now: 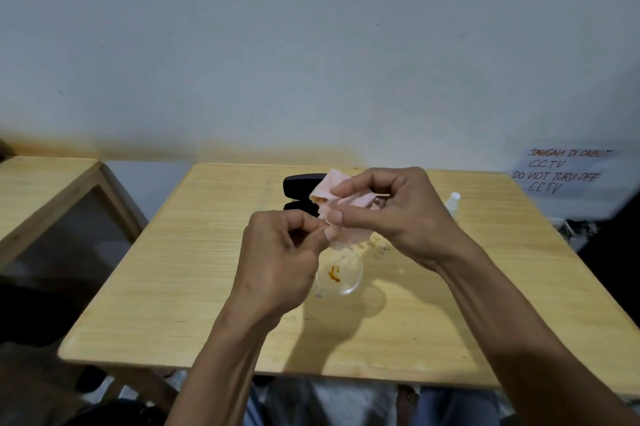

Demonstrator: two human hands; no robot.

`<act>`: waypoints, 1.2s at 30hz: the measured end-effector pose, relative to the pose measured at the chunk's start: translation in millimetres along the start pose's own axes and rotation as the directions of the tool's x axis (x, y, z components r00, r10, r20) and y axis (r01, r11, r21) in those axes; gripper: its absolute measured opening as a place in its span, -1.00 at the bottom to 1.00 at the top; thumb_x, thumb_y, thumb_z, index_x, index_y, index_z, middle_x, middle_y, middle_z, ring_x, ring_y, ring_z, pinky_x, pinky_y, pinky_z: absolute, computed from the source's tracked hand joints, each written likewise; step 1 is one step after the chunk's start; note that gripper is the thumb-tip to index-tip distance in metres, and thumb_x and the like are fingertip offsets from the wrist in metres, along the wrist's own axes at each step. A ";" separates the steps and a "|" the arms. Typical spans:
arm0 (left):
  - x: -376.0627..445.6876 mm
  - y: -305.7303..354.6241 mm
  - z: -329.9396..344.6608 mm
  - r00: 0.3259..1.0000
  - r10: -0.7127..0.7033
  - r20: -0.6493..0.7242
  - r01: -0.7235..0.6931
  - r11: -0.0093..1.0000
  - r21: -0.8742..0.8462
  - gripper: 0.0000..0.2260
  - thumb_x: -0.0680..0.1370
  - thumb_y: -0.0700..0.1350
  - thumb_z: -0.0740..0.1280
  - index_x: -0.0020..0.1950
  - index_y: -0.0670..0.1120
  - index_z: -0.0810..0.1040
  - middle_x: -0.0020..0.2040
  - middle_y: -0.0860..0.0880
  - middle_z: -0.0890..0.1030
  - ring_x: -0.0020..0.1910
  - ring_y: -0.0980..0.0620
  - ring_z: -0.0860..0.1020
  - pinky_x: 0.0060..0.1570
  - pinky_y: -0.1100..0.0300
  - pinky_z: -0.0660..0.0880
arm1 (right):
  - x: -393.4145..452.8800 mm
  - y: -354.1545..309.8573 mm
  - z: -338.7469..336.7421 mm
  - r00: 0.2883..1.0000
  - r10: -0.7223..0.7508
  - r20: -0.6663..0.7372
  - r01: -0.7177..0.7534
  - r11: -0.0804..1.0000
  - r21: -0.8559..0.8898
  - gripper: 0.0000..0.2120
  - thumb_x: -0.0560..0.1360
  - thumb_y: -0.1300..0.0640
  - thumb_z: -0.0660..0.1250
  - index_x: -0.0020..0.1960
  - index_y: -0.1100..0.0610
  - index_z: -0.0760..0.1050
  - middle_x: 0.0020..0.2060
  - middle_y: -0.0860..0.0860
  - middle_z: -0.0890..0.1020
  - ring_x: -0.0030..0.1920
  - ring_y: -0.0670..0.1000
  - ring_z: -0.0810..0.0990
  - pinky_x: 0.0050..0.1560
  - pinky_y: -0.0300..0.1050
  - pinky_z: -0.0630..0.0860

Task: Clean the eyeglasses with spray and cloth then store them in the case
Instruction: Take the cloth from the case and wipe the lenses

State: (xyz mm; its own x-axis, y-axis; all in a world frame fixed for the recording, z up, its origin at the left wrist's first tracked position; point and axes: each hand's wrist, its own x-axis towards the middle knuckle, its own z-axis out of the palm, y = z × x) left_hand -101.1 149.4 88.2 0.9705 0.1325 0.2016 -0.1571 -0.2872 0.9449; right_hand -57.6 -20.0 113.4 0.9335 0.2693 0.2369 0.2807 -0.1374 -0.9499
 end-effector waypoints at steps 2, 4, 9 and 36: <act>-0.9 -0.7 -2.0 1.000 -0.004 0.010 0.004 1.000 -0.010 -0.86 0.46 -0.17 0.51 -0.31 -0.06 0.70 -0.33 -0.10 0.70 -0.34 -0.06 0.59 -0.21 -0.06 0.57 | -1.2 1.5 -8.4 0.998 0.005 0.055 -0.004 1.000 -0.023 -0.81 0.30 0.28 0.63 -0.12 0.13 0.74 -0.23 0.05 0.75 -0.21 -0.01 0.67 -0.08 0.03 0.64; -2.2 -0.5 -3.0 1.000 -0.003 0.026 0.004 1.000 -0.006 -0.87 0.46 -0.15 0.51 -0.30 -0.06 0.71 -0.33 -0.12 0.70 -0.33 -0.05 0.59 -0.18 -0.11 0.57 | -2.6 3.7 -16.3 0.998 0.001 0.058 0.001 0.999 -0.036 -0.85 0.31 0.27 0.63 -0.14 0.14 0.74 -0.25 0.03 0.76 -0.24 0.02 0.66 -0.15 -0.05 0.60; -2.5 0.1 0.4 0.999 0.015 0.038 -0.016 0.999 0.033 -0.89 0.45 -0.10 0.52 -0.28 -0.04 0.71 -0.32 -0.16 0.69 -0.30 -0.25 0.58 -0.20 -0.14 0.56 | -6.8 6.9 -17.5 0.996 -0.061 -0.062 0.060 0.998 -0.010 -0.89 0.36 0.18 0.60 -0.11 0.14 0.75 -0.20 0.08 0.78 -0.17 0.17 0.73 -0.10 0.12 0.63; -3.8 3.5 1.4 1.000 -0.008 -0.006 0.008 1.000 -0.018 -0.86 0.46 -0.20 0.50 -0.30 -0.06 0.70 -0.35 0.00 0.71 -0.35 0.03 0.61 -0.23 0.03 0.57 | -4.1 5.3 2.8 0.998 -0.021 -0.061 0.022 1.000 0.011 -0.86 0.31 0.22 0.64 -0.17 0.10 0.74 -0.28 0.01 0.74 -0.23 -0.04 0.65 -0.10 -0.04 0.59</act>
State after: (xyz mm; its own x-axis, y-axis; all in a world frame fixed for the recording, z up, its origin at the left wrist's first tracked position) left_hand -105.1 146.5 90.4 0.9705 0.1409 0.1956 -0.1526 -0.2690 0.9510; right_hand -60.6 -19.2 106.8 0.9392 0.2135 0.2690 0.2987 -0.1212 -0.9466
